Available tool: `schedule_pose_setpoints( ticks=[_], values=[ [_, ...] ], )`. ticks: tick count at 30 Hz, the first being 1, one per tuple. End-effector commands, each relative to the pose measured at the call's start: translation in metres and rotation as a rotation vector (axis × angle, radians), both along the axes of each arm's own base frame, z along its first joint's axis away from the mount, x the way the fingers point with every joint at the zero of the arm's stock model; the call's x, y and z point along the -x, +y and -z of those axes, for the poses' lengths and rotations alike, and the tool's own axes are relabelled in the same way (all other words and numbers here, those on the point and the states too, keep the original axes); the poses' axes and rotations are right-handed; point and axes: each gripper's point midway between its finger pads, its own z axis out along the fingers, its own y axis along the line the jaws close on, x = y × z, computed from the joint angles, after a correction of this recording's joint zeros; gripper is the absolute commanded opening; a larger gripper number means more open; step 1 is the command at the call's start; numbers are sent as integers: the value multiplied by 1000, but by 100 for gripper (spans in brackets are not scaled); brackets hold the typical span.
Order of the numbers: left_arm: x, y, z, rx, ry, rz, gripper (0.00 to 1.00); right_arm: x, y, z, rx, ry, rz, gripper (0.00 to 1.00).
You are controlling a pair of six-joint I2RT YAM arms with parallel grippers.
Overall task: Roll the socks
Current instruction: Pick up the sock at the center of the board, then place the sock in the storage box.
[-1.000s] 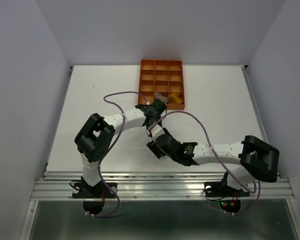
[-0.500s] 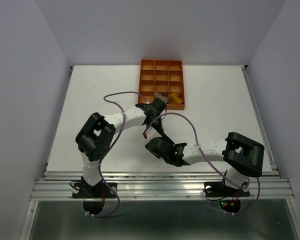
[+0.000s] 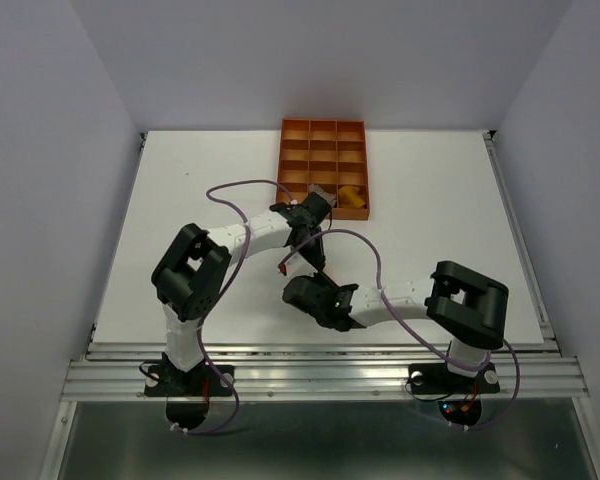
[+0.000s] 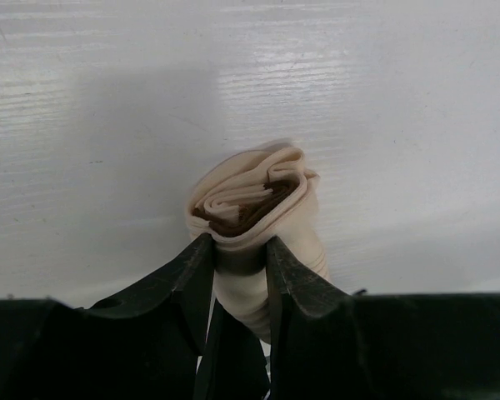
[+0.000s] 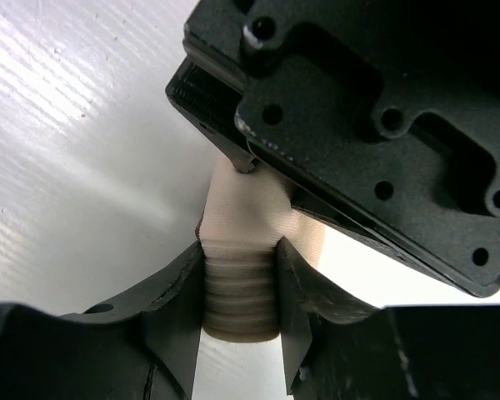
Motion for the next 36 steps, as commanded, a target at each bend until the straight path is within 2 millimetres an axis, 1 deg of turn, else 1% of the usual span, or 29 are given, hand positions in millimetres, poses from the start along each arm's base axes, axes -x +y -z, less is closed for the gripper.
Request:
schedule_pose_setpoints(
  ticks=[1,3,5,8,9,10,11,12,13,14,15,16,17,18,19,22,23,24,26,27,28,29,30,31,32,33,34,35,36],
  values=[
    [11,12,-7,-45,23,22,42,12,-23,46,58,127,84,1],
    [9,14,-8,-35,18,25,43,11,-24,45,55,121,89,1],
    [-4,15,-16,-9,-15,4,45,9,-24,37,29,102,93,1],
    [-31,13,-43,36,-107,-26,47,6,-22,19,-14,71,87,1],
    [-43,10,-59,54,-160,-22,49,5,-21,13,-32,62,91,1],
    [-51,10,-66,60,-182,-28,50,4,-20,8,-53,51,92,1],
    [-65,11,-81,75,-219,-34,50,2,-20,-2,-93,41,98,1],
    [-72,12,-88,76,-243,-39,51,2,-19,-8,-125,37,107,1],
    [-80,19,-93,72,-255,-56,51,2,-16,-18,-172,29,102,1],
    [-86,20,-98,72,-268,-64,51,2,-15,-23,-200,24,103,1],
    [-95,21,-110,75,-299,-63,51,1,-17,-27,-234,23,121,1],
    [-98,21,-115,79,-312,-60,52,1,-17,-29,-257,37,115,1],
    [-110,30,-124,48,-354,-92,52,3,-19,-34,-289,33,120,1],
    [-109,34,-122,38,-344,-94,52,3,-21,-38,-296,24,124,1],
    [-115,37,-132,34,-373,-103,52,1,-23,-42,-306,21,126,1],
    [-128,54,-147,44,-419,-145,52,-9,-20,-72,-390,-45,140,1],
    [-130,61,-155,50,-439,-159,52,-19,-27,-78,-410,-60,166,1],
    [-139,77,-159,32,-457,-203,53,-22,-25,-88,-449,-52,154,1],
    [-148,95,-165,14,-481,-230,54,-33,-27,-100,-496,-66,154,1],
    [-151,102,-168,8,-493,-241,54,-41,-33,-105,-505,-81,167,1],
    [-154,111,-171,3,-506,-250,57,-47,-37,-112,-491,-111,167,1],
    [-163,125,-172,-8,-525,-250,57,-53,-37,-126,-509,-142,169,1],
    [-167,130,-173,-12,-535,-251,57,-59,-39,-134,-512,-161,172,1],
    [-170,133,-174,-21,-552,-229,57,-71,-49,-142,-494,-198,193,1],
    [-176,133,-179,-27,-595,-185,57,-80,-48,-156,-513,-225,196,1],
    [-180,136,-178,-30,-606,-189,59,-87,-51,-164,-519,-241,199,1],
    [-186,136,-177,-30,-617,-177,59,-100,-59,-170,-517,-261,212,1],
    [-194,143,-178,-25,-627,-166,59,-109,-58,-181,-530,-274,212,1],
    [-200,144,-176,-19,-636,-153,57,-115,-59,-185,-533,-280,212,1]
  ],
)
